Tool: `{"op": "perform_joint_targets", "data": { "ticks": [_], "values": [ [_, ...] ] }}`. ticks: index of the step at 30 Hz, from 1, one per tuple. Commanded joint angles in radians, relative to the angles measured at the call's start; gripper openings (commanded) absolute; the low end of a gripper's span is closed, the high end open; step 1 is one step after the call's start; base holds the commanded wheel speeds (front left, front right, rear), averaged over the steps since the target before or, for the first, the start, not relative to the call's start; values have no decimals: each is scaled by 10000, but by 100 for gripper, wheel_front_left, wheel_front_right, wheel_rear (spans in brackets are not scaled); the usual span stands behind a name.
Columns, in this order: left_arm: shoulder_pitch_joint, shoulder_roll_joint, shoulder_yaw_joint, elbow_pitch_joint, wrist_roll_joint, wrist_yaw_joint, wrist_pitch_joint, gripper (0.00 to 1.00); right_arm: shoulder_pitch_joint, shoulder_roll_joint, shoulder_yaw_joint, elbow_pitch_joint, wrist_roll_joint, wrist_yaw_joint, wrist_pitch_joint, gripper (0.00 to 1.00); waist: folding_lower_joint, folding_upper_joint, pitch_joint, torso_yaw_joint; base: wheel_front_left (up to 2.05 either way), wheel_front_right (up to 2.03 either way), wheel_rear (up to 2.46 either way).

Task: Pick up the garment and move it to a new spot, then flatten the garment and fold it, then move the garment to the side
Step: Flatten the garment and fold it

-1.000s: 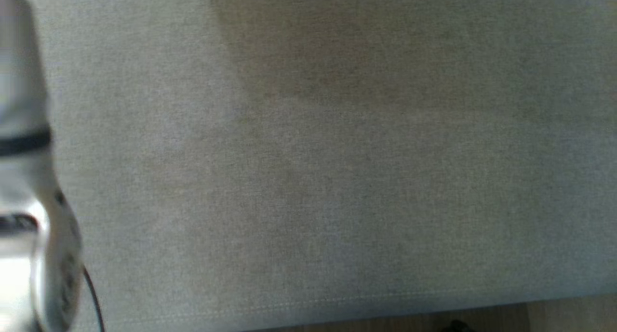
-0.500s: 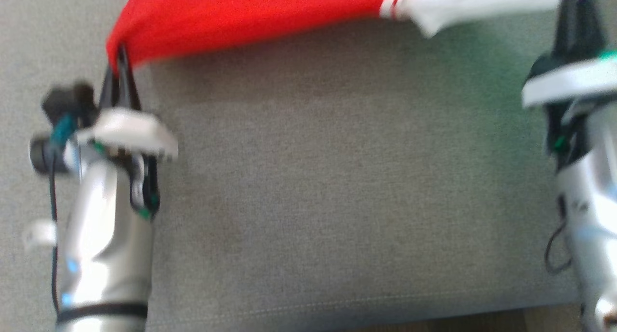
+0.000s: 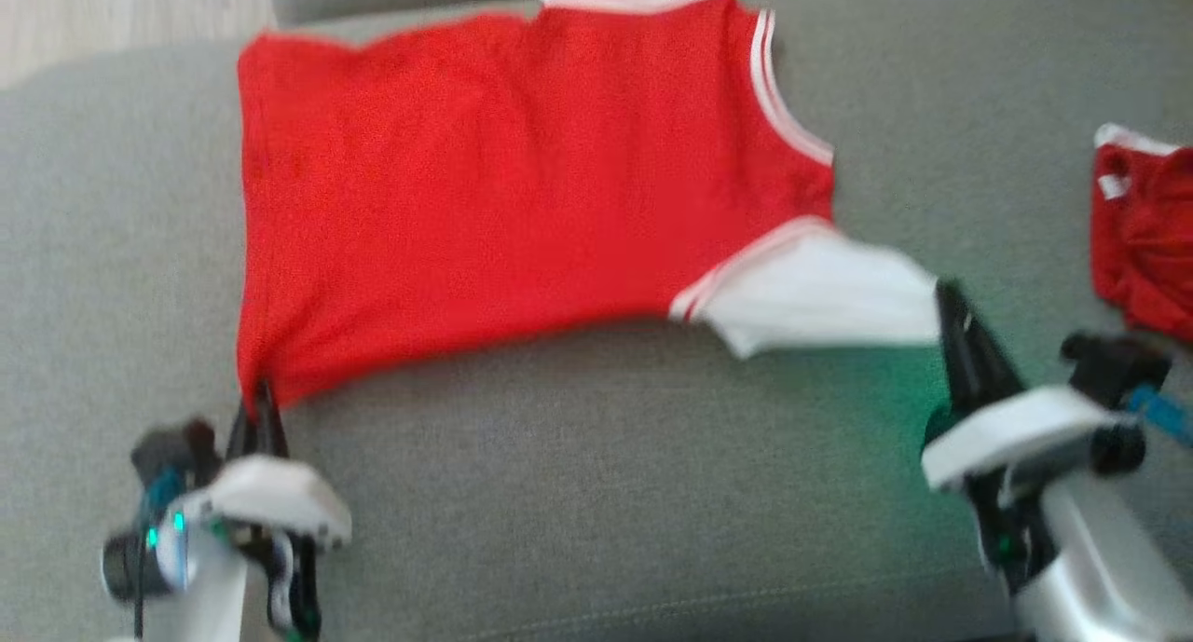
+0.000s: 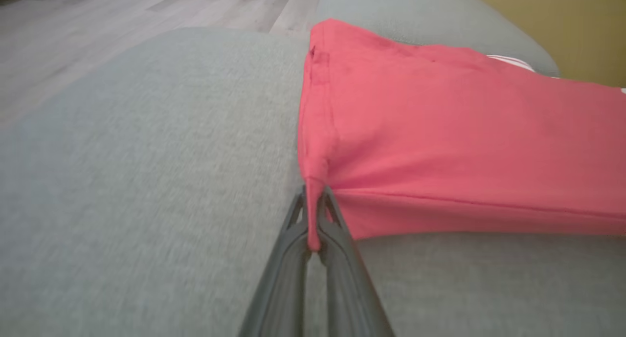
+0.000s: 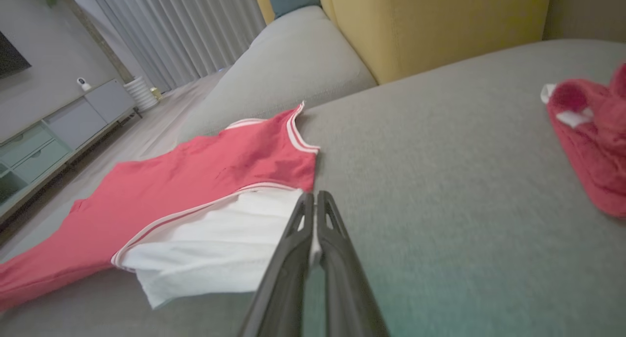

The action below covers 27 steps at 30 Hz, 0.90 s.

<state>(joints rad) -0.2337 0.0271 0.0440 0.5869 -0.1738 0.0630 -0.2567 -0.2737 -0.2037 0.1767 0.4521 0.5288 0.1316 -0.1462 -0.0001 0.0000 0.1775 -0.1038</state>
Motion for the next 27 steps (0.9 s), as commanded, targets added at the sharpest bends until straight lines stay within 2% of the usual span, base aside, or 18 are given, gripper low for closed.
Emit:
{"op": "perform_joint_targets", "data": {
  "ticks": [1,12,17,21,27],
  "values": [
    [204,234,322,-210,-134,91,-51,0,200,-92,188,-400,93,-9,86,0,1,0,-483,-146,0,0,0],
    [2408,232,134,-423,-801,263,-51,0,2150,-199,522,-1079,216,-9,1463,0,1,0,-1591,-335,0,0,0],
    [2760,232,-89,-894,-892,395,-51,0,2711,-185,36,-1654,228,-9,1608,0,1,0,-1750,-138,0,0,0],
    [2285,232,-275,-1729,-820,467,-51,0,2402,81,-299,-2095,-135,-9,1433,0,1,0,-1565,46,0,0,0],
    [1302,232,-650,-2113,-617,446,-51,0,1057,473,-498,-1896,-542,-9,1012,0,1,0,-1073,181,0,0,0]
  ]
}}
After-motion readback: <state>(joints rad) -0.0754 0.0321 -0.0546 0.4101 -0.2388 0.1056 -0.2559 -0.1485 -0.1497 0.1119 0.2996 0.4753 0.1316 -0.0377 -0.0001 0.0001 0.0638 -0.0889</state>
